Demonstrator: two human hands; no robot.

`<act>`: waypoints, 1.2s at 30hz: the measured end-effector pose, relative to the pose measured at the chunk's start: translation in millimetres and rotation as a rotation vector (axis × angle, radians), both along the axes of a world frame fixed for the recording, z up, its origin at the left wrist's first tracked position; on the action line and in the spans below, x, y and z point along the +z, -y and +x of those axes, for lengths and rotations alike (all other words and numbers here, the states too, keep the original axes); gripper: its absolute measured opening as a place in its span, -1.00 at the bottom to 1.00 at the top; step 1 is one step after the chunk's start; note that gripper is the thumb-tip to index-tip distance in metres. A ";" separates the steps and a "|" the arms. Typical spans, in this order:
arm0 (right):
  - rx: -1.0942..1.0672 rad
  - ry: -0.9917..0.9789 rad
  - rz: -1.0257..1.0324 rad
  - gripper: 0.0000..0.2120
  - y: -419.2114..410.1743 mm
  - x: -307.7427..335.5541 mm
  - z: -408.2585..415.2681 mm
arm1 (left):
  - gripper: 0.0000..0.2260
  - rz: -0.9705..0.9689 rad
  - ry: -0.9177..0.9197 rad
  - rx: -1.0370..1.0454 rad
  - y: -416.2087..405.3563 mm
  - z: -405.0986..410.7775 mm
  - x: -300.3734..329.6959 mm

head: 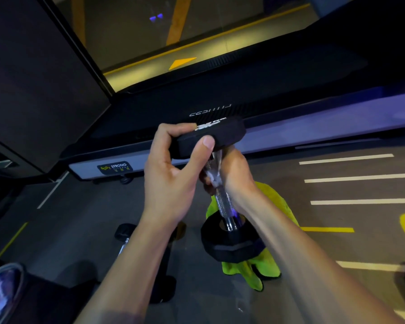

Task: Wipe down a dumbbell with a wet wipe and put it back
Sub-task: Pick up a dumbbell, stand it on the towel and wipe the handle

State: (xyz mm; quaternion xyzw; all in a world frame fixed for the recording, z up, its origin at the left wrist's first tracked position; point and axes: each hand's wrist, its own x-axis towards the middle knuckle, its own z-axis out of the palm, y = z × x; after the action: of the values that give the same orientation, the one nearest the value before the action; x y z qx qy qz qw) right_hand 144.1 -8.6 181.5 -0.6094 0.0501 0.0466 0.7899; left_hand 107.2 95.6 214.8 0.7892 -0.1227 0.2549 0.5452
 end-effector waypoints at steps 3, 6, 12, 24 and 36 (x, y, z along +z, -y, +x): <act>0.007 0.188 -0.199 -0.76 -3.9 -10.2 -15.0 | -0.85 0.015 -0.005 -0.001 -1.3 2.0 1.4; -0.138 0.451 -0.469 -0.94 -15.4 -26.4 -36.2 | -0.85 0.035 0.007 0.005 0.0 2.5 0.3; 0.043 0.265 -0.330 -0.68 6.2 -17.2 -8.7 | -0.84 0.024 -0.010 0.019 1.0 6.3 0.5; -0.026 0.413 -0.535 -0.67 9.6 -17.8 -26.1 | -0.88 0.056 -0.018 0.031 -3.2 8.2 0.0; 0.020 0.412 -0.337 -0.72 7.7 -35.4 -26.7 | -0.81 0.030 -0.005 0.028 2.7 6.0 -2.3</act>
State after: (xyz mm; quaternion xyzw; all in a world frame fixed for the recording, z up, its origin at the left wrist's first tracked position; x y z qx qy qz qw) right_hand 117.4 -16.3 146.1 -0.7294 -0.1109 -0.0796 0.6704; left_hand 113.2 92.9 212.5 0.7997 -0.1138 0.2586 0.5298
